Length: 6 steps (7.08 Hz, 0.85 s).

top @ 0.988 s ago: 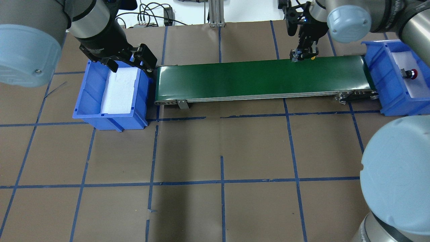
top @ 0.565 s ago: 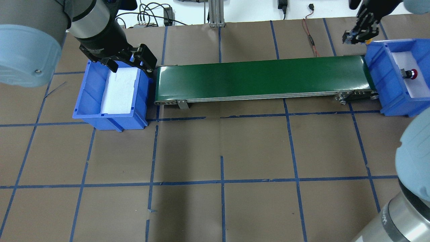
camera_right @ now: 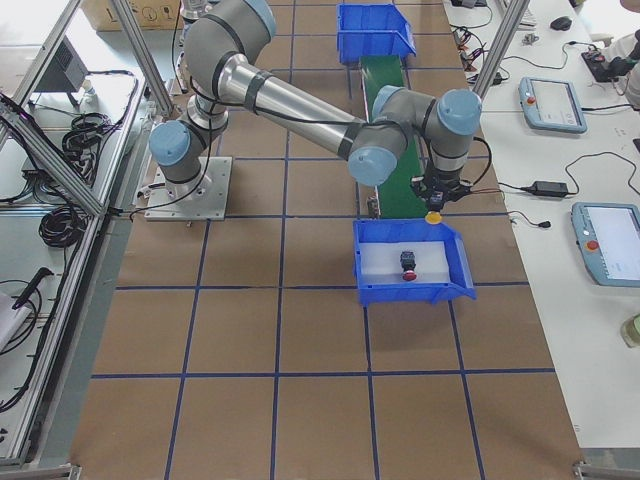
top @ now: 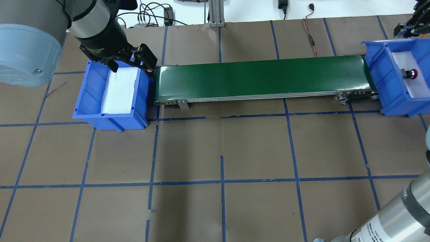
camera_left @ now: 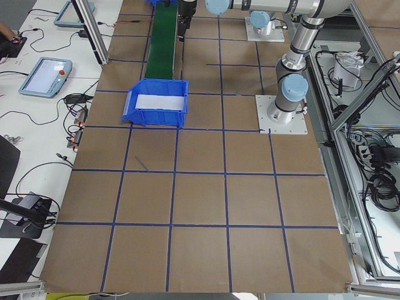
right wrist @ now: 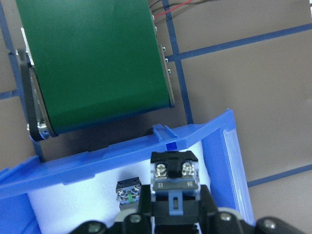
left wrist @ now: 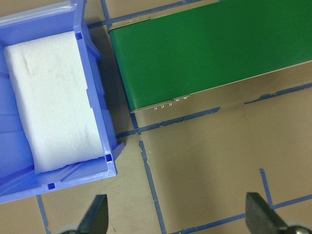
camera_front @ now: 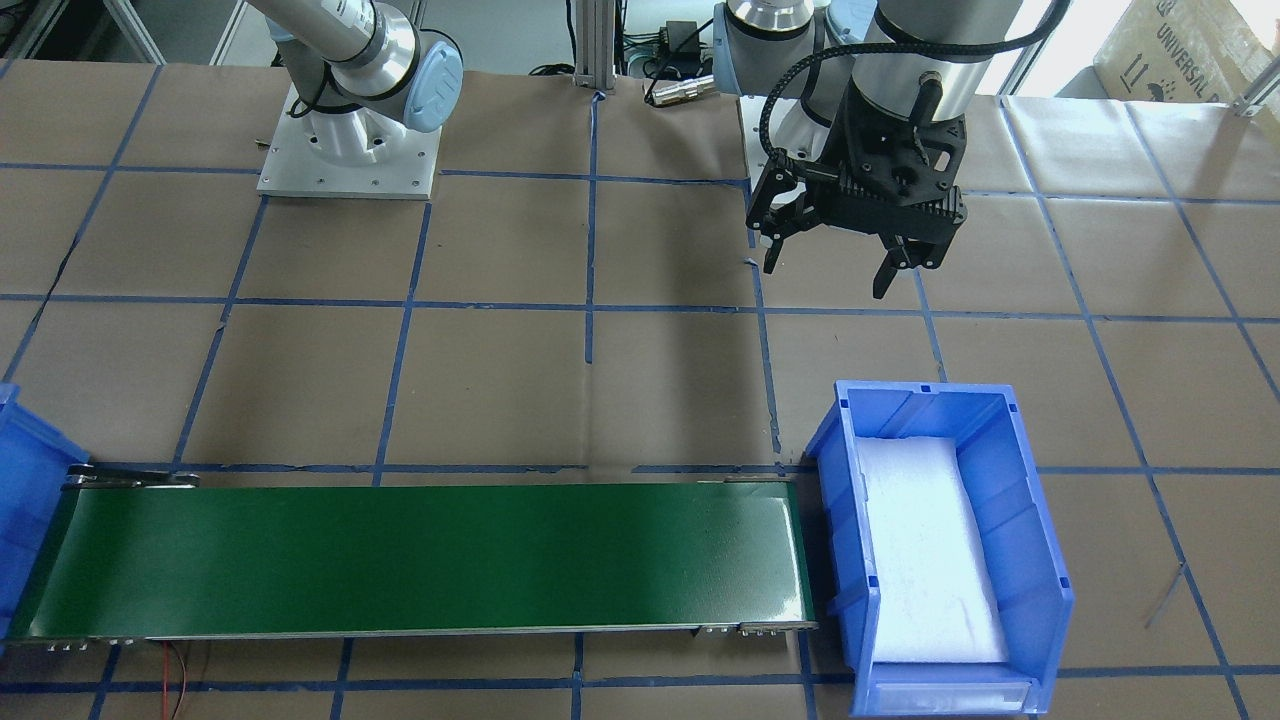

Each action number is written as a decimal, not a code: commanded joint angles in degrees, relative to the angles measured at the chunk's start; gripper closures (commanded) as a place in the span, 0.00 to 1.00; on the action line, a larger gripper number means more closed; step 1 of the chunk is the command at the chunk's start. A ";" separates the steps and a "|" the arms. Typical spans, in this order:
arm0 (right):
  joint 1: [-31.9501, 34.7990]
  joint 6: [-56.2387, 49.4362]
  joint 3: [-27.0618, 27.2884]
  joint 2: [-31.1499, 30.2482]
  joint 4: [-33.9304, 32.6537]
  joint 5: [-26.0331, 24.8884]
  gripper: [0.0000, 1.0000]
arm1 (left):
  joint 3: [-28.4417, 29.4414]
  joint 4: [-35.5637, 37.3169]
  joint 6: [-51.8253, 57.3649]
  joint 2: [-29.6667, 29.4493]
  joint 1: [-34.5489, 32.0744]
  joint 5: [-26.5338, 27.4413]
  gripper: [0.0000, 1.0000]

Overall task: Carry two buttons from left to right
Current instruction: 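Release the yellow button into the far bin with the right gripper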

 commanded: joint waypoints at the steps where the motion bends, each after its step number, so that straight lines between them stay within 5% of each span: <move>1: -3.55 -3.30 -0.57 5.85 -4.48 2.30 0.92 | 0.00 0.05 0.00 -0.07 0.01 -0.05 0.00; 5: -3.92 -3.92 -0.40 9.56 -6.69 1.63 0.84 | 0.00 0.05 0.00 -0.07 0.01 0.04 0.00; 6: -4.01 -2.96 -0.40 9.39 -6.69 1.62 0.69 | 0.00 0.05 0.00 -0.07 0.01 -0.05 0.00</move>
